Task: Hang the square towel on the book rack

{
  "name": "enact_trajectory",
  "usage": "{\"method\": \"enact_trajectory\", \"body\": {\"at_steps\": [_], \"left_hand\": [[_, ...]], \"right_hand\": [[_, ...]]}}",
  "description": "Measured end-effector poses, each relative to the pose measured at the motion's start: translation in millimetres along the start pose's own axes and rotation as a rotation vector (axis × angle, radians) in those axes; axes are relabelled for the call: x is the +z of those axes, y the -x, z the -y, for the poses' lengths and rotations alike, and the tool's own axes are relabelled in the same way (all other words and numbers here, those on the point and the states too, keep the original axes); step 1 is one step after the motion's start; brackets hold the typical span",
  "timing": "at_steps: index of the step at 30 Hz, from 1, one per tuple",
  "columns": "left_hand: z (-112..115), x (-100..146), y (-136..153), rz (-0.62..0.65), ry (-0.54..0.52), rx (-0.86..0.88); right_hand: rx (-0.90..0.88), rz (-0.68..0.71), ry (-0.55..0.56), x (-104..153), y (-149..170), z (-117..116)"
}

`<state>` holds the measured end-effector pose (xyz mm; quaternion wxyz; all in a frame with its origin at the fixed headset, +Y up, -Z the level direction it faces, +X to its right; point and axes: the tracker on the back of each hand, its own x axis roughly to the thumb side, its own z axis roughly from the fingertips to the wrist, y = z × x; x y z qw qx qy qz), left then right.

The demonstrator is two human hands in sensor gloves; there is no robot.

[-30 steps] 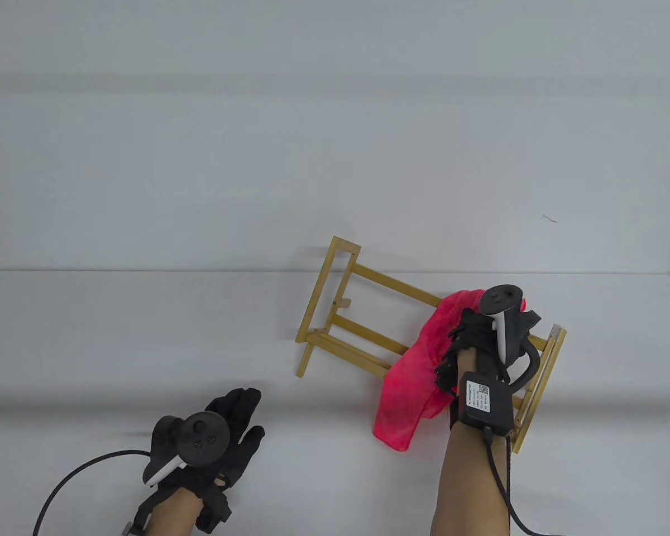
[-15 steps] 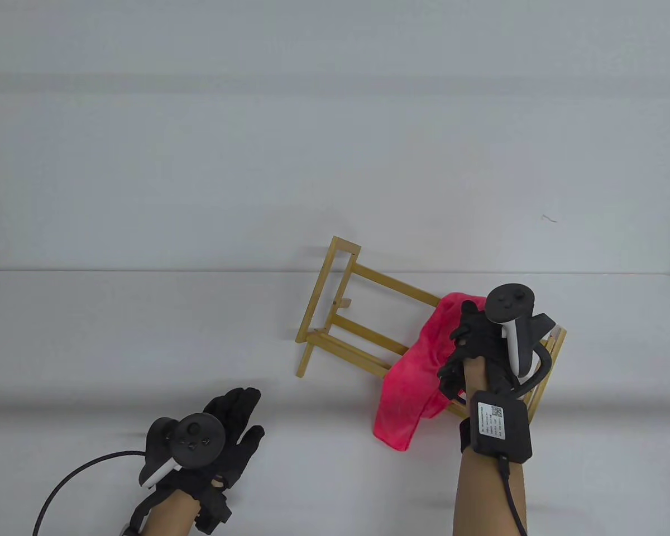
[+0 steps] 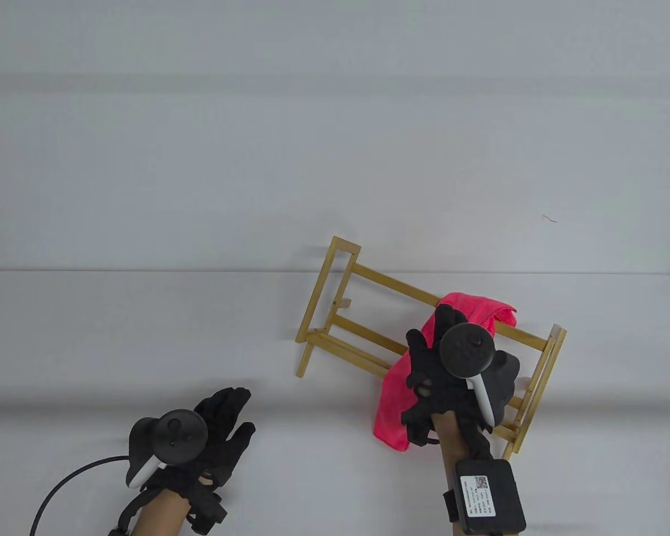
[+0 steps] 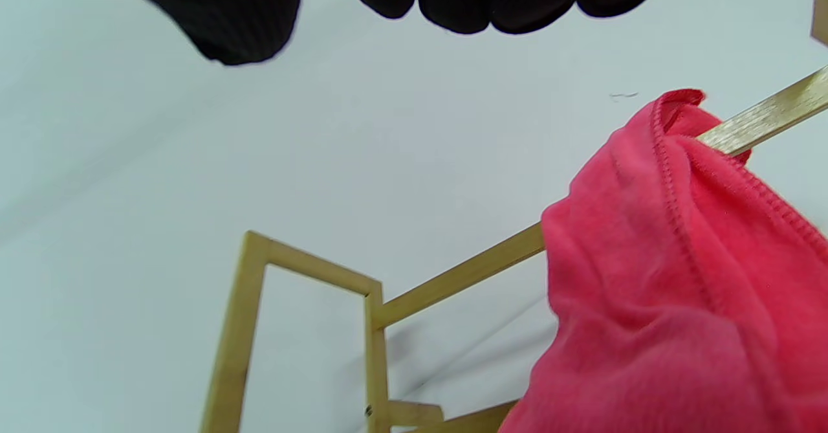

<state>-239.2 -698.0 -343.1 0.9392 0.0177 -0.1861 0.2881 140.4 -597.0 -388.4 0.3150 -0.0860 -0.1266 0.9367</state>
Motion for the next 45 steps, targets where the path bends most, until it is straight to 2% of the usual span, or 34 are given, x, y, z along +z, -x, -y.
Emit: {"method": "enact_trajectory", "body": {"at_steps": [10,16,19,24,30,37,45], "left_hand": [[6,-1,-3,0.001,0.045,0.010],[12,-3,-3,0.001,0.070,0.023],[13,-3,-3,0.004,0.079,0.101],[15,-4,2,0.001,0.074,0.140],[23,-4,8,-0.007,0.095,0.142],[33,-7,9,-0.008,0.149,0.073],[36,-8,10,-0.020,0.173,0.047]], "right_hand": [[-0.044,0.140,-0.094,55,-16,-42],[-0.036,0.192,-0.167,75,-15,-75],[-0.011,0.230,-0.190,82,-12,-86],[-0.006,0.306,-0.243,91,-6,-100],[-0.060,0.334,-0.337,94,7,-116],[-0.004,0.317,-0.427,95,16,-135],[0.059,0.312,-0.460,96,16,-142]]}}
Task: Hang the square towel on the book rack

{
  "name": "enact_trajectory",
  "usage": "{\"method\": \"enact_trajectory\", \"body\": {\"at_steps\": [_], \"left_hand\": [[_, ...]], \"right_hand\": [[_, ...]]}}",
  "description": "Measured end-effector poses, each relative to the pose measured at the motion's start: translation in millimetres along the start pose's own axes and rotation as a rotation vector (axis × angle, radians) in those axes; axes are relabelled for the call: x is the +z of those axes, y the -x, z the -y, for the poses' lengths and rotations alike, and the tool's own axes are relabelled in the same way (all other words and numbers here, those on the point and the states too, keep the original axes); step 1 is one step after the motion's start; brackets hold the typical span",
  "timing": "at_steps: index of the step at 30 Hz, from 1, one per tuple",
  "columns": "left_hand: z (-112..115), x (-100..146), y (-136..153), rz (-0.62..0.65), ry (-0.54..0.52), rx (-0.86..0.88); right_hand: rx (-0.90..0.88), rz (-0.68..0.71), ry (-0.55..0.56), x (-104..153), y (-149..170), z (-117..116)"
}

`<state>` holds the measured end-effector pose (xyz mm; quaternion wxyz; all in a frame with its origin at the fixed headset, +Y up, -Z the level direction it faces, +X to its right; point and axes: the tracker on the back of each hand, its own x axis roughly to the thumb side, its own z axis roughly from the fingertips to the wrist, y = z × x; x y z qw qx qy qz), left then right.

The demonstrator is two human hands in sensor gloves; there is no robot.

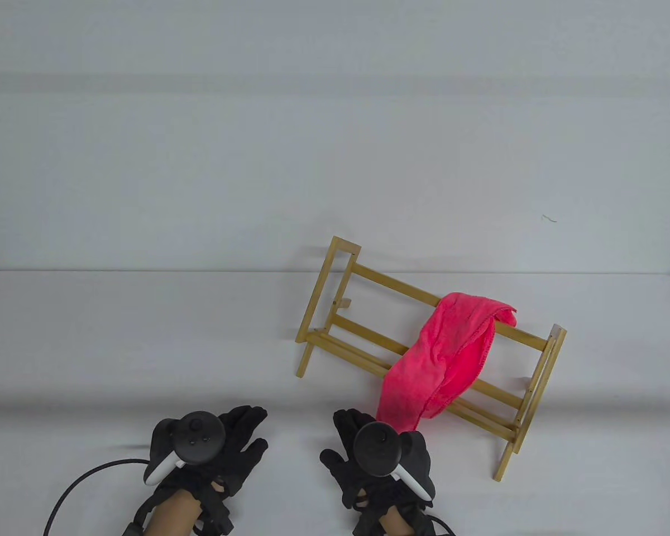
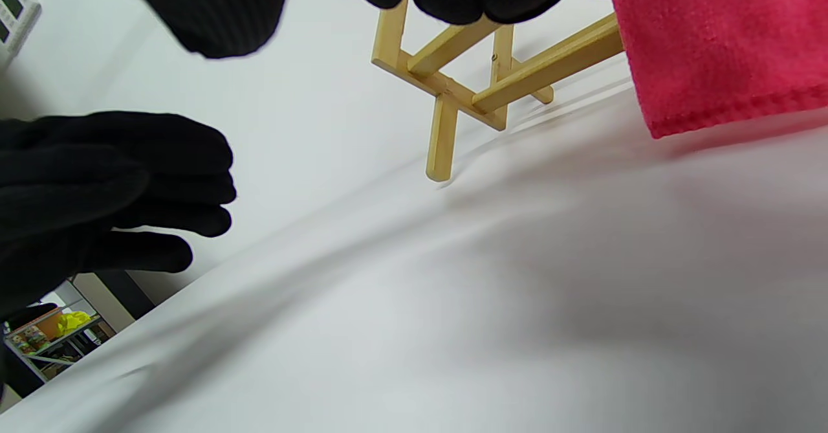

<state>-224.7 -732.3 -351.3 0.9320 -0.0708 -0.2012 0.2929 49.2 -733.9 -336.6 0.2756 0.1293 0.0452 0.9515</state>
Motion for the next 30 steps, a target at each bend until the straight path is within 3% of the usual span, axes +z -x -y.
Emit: {"method": "enact_trajectory", "body": {"at_steps": [30], "left_hand": [[-4.8,2.8,2.6,-0.022,0.002,-0.004]], "right_hand": [[0.027,-0.006,-0.021,1.5,-3.3,-1.1]]}}
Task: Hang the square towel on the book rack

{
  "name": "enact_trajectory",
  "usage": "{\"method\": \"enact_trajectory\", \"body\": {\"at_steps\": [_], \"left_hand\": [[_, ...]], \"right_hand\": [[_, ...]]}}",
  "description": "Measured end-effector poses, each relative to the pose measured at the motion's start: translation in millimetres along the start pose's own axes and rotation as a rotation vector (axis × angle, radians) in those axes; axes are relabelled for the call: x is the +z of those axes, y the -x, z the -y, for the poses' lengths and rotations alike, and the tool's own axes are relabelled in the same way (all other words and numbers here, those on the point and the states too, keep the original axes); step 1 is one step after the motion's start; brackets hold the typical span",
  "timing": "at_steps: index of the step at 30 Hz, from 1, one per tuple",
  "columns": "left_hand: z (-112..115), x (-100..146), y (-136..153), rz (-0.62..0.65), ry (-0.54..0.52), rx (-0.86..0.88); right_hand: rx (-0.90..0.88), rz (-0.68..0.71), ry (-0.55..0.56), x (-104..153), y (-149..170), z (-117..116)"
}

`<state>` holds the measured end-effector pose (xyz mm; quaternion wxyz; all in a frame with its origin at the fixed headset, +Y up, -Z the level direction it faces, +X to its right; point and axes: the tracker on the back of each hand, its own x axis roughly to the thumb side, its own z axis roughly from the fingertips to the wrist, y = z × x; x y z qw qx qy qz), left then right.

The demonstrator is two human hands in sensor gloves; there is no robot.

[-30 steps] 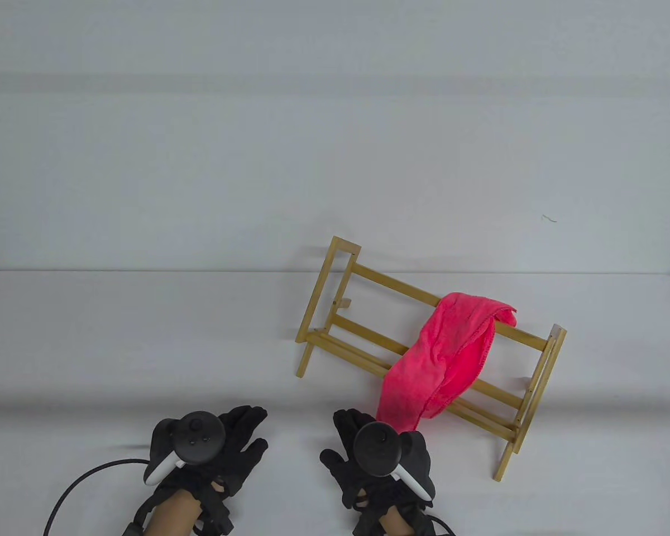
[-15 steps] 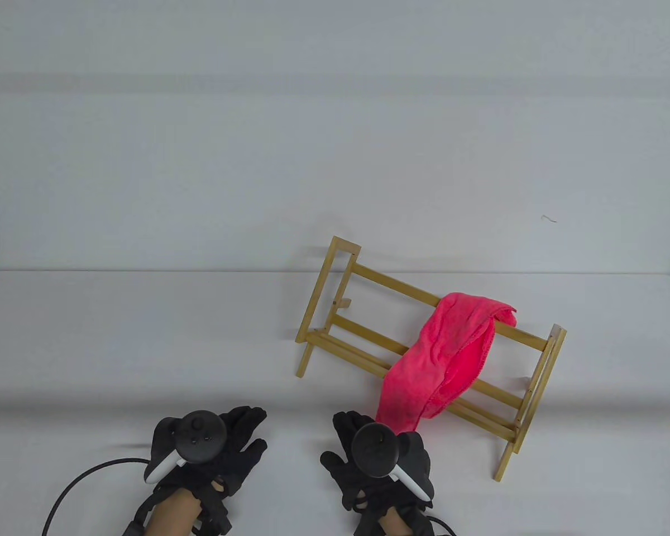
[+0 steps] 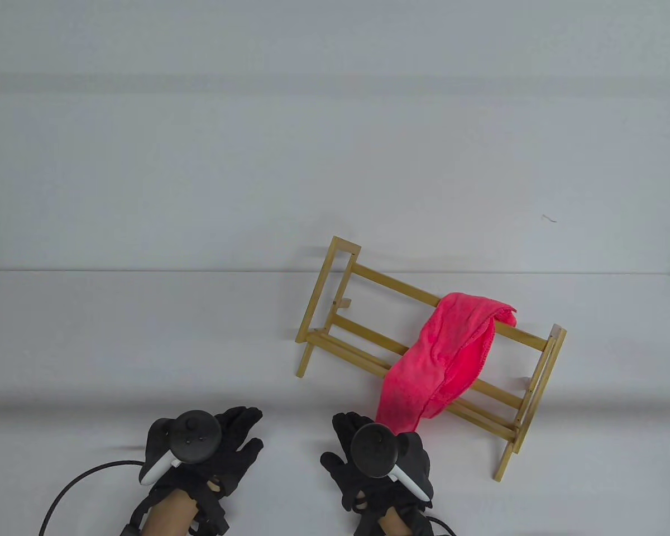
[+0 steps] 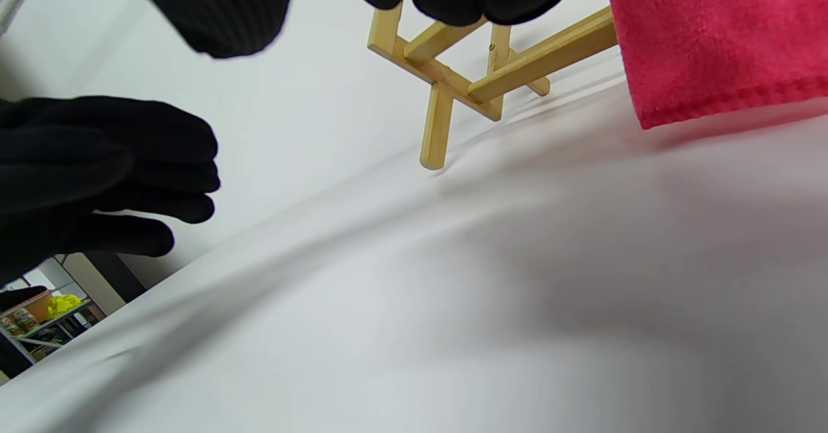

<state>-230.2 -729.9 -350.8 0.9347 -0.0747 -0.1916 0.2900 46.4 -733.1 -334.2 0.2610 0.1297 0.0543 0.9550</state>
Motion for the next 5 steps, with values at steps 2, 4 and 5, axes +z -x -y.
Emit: {"method": "enact_trajectory", "body": {"at_steps": [2,4,5], "left_hand": [[0.0,0.2,0.4,-0.001,0.001,0.001],[-0.1,0.4,0.5,-0.003,0.005,0.001],[-0.1,0.5,0.7,-0.003,0.006,0.002]], "right_hand": [[0.004,-0.001,-0.004,0.0,-0.2,-0.4],[0.006,-0.001,-0.006,0.1,-0.5,-0.5],[0.007,-0.001,-0.007,0.0,-0.5,-0.6]]}}
